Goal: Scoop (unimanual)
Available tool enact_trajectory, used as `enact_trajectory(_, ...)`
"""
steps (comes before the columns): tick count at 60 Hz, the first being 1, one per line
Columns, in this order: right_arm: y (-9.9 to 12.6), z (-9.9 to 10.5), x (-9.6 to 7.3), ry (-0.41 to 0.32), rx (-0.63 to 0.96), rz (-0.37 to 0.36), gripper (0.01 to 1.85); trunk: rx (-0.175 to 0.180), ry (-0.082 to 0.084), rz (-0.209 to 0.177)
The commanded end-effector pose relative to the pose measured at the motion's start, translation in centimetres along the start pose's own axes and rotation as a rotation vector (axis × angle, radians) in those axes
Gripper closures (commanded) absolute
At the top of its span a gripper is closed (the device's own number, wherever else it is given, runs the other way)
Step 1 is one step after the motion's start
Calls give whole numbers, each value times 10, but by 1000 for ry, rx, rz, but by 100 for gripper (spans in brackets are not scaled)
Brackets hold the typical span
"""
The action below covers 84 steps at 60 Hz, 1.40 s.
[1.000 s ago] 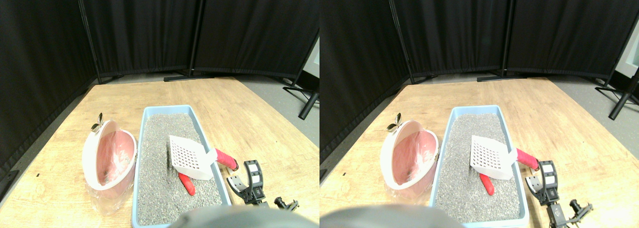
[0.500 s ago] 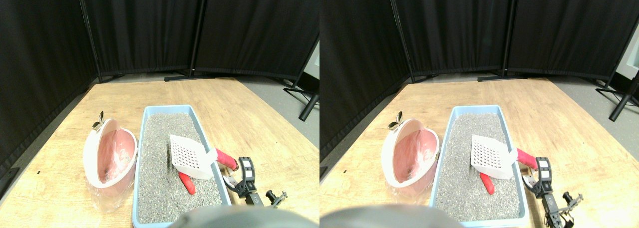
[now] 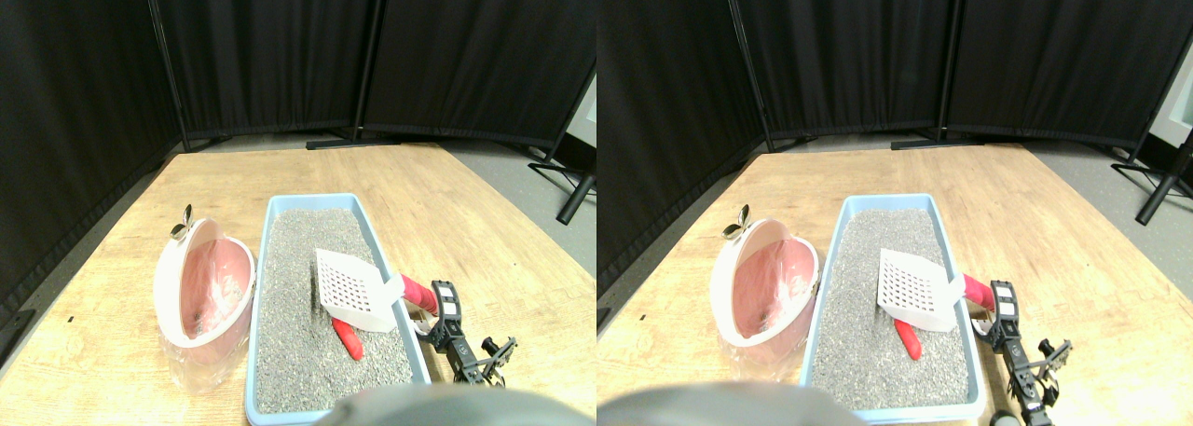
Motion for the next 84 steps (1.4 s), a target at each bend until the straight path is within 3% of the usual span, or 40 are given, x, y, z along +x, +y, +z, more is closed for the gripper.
enact_trajectory(1,0,4,5,-24,19,5,99,-24,30,15)
enact_trajectory(72,2,-3,45,91,72,1,93,-32,44,27)
enact_trajectory(77,2,-3,45,62,61,13,107,-31,46,27)
enact_trajectory(79,2,-2,45,44,43,41,127,-31,45,26)
enact_trajectory(81,2,-2,45,34,41,54,133,-32,44,27)
enact_trajectory(83,1,-3,46,-5,19,88,169,-30,43,26)
enact_trajectory(84,1,-3,46,-13,16,96,176,-30,43,26)
